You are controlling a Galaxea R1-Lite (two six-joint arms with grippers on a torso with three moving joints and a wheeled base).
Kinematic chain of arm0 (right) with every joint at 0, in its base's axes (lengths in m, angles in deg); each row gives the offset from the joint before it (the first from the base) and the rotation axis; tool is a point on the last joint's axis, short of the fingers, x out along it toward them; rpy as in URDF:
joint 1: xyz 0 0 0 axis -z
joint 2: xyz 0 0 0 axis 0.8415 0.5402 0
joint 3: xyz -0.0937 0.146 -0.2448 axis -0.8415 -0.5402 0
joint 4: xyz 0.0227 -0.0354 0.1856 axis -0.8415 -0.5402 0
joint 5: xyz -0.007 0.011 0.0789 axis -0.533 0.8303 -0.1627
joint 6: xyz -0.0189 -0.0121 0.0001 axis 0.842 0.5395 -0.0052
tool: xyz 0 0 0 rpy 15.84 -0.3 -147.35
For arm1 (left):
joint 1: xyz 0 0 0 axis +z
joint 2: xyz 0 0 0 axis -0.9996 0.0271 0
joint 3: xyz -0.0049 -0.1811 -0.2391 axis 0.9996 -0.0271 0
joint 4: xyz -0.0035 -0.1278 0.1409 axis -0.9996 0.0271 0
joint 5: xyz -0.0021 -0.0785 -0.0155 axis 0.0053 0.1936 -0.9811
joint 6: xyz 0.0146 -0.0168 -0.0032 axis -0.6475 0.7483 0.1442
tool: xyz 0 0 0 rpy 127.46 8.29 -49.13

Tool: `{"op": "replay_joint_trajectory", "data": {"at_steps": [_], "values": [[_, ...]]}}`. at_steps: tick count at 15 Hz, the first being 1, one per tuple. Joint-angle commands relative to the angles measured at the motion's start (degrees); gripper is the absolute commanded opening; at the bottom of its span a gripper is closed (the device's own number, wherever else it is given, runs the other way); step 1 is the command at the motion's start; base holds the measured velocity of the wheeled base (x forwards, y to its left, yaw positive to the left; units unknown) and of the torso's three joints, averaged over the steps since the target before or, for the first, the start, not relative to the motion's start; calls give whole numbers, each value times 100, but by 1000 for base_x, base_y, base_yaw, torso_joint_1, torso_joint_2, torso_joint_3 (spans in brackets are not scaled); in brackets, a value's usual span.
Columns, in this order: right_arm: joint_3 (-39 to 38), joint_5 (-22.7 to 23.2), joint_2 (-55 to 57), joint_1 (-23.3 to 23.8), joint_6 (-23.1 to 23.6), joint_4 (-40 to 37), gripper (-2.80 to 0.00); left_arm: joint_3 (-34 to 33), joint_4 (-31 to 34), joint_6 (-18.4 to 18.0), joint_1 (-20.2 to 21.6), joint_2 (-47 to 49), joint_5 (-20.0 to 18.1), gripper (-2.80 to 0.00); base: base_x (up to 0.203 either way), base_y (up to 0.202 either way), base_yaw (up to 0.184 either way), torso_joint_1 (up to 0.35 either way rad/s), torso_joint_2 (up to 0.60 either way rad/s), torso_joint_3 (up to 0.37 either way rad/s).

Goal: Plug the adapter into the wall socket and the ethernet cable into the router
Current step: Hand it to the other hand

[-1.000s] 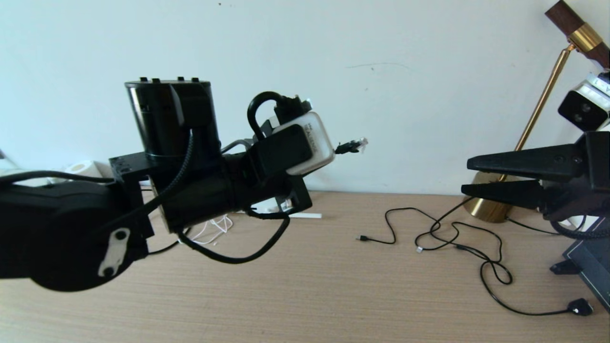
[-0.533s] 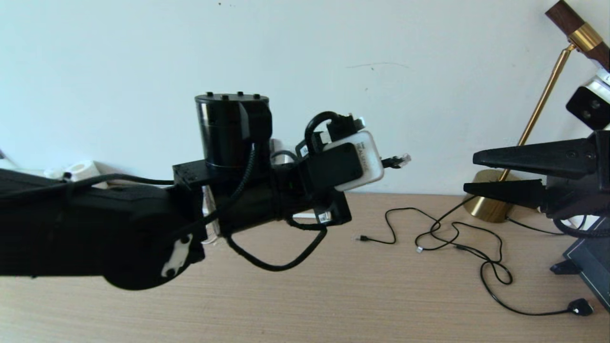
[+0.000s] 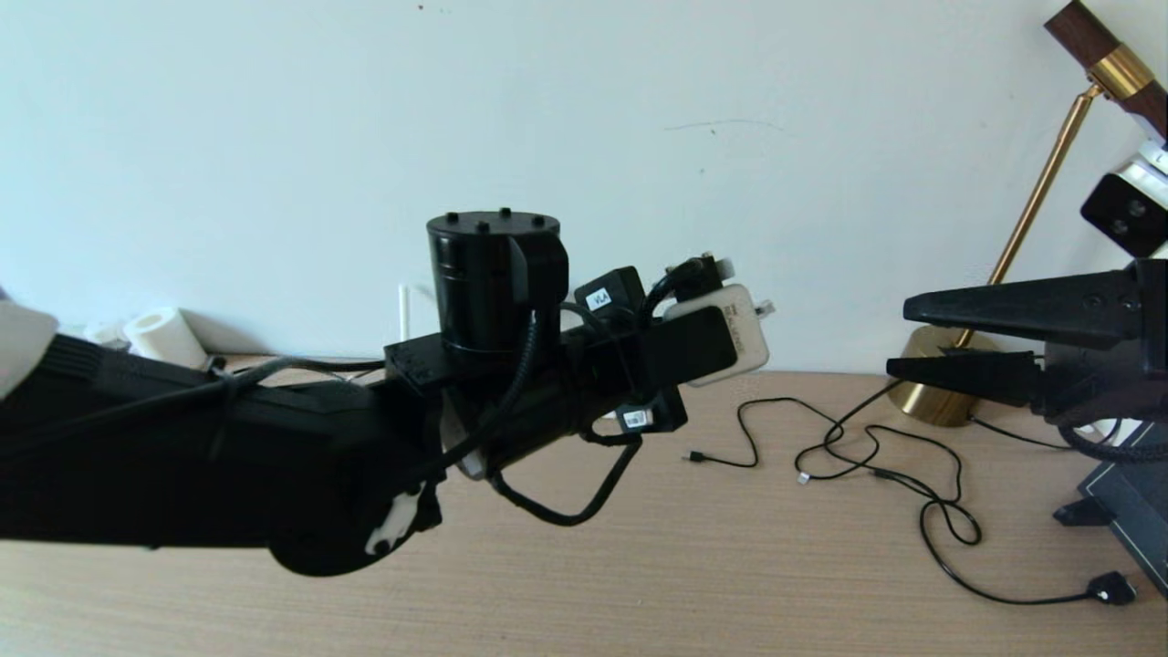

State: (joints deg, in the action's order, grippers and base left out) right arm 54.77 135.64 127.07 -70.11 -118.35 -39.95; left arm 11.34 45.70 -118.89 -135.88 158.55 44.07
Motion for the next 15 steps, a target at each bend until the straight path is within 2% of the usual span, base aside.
{"op": "replay_joint_trajectory", "data": {"at_steps": [1, 3, 6, 15], "values": [[-16, 20, 1, -2, -14, -1, 0, -20, -38, -39, -12, 12, 140, -280, 0, 0, 0, 0, 0, 0], [-35, 2, 2, -2, 29, -1, 0, -91, -133, -48, -53, 12, 376, -280, 0, 0, 0, 0, 0, 0], [-79, -7, 2, -2, 20, -1, 0, -329, -526, -198, -190, -3, 964, -280, 0, 0, 0, 0, 0, 0], [-58, -16, 2, -11, 20, -10, 0, -582, -829, -286, -423, -114, 1524, -280, 0, 0, 0, 0, 0, 0]]}}
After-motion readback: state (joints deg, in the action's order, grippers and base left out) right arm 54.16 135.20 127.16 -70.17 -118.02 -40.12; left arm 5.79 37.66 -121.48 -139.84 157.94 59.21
